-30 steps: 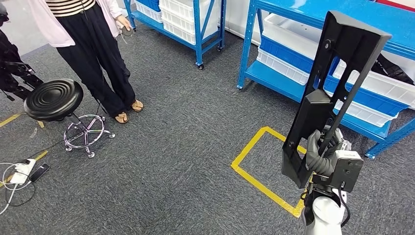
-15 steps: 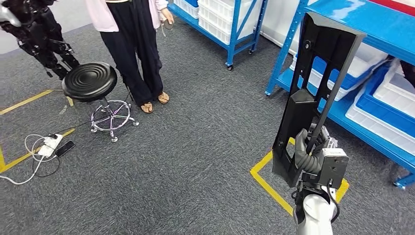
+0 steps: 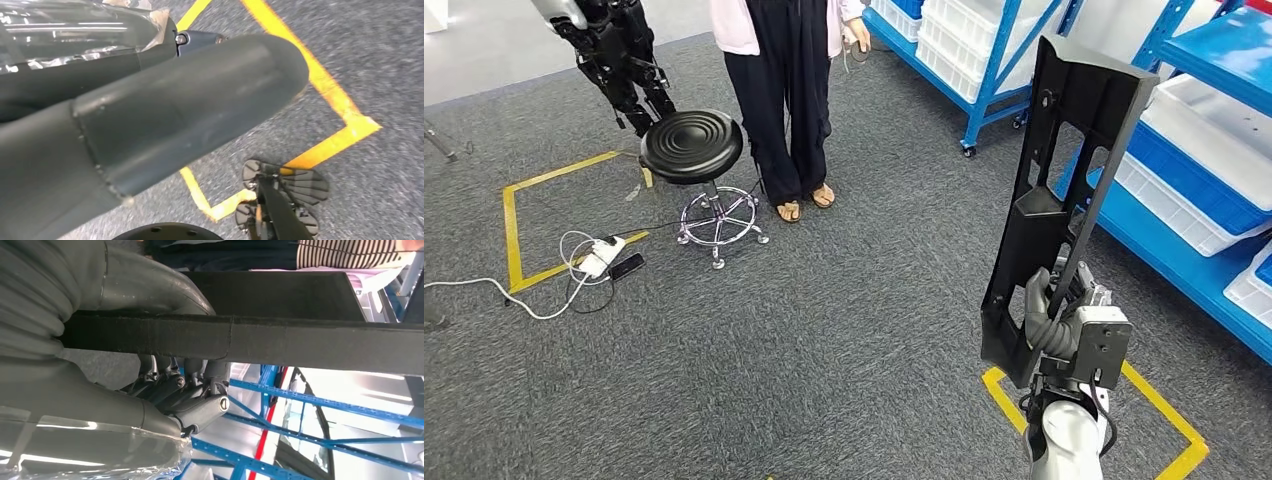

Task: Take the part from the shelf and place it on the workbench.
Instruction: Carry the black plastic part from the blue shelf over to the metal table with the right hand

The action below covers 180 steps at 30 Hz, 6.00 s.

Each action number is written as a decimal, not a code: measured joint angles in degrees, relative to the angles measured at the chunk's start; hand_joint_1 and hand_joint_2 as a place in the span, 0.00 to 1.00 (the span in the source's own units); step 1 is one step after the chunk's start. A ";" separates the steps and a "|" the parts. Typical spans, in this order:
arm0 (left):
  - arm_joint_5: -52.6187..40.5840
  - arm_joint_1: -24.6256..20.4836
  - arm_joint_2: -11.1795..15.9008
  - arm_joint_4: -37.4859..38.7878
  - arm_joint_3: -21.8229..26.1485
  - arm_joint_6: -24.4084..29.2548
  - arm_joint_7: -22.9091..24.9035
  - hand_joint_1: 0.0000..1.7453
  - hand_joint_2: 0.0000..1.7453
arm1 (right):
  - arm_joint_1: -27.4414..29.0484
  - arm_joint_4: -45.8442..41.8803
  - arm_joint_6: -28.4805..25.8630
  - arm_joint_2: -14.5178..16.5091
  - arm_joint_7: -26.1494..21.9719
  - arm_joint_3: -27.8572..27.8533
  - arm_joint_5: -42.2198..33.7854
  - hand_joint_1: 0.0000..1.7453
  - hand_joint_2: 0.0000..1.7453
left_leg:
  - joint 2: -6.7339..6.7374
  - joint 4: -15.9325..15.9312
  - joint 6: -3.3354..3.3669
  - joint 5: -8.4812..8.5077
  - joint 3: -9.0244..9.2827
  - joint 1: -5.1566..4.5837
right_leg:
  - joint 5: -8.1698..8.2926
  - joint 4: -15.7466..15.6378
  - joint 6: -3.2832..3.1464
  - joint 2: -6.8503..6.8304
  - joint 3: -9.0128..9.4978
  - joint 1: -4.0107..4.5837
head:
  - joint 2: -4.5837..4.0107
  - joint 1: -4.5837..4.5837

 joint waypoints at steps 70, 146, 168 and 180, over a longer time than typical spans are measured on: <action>-11.46 -0.15 0.99 0.05 -4.47 -1.83 4.43 0.00 0.00 | 4.69 -18.80 -0.63 0.06 1.67 -4.81 4.98 1.00 1.00 | 8.70 5.84 -1.26 -3.12 -0.91 1.28 | -1.05 1.26 0.69 -6.61 -0.38 -0.46 | 0.00 0.74; -12.98 -0.48 0.68 0.06 -4.06 -1.57 4.71 0.00 0.00 | 1.18 -15.02 -2.67 -0.66 3.18 -3.22 5.37 1.00 1.00 | 2.21 -2.11 0.79 0.24 2.33 1.62 | -3.15 8.74 4.03 -1.44 -4.95 -1.96 | 0.00 0.73; -13.43 -0.21 1.16 0.07 -4.01 -2.27 4.37 0.00 0.00 | 2.00 -15.32 -2.85 -0.56 2.08 -3.67 3.76 1.00 1.00 | 7.79 -2.28 0.42 -0.32 2.28 1.21 | -1.32 1.76 1.95 -5.59 -1.08 -1.03 | 0.00 0.24; -13.27 -0.46 0.97 0.07 -3.81 -2.36 4.32 0.00 0.00 | 2.80 -15.43 -2.75 -0.89 2.00 -4.19 3.64 1.00 1.00 | 4.79 -1.56 -0.51 -1.11 2.74 1.63 | 0.02 1.53 4.21 -2.00 -2.10 -2.65 | 0.00 0.53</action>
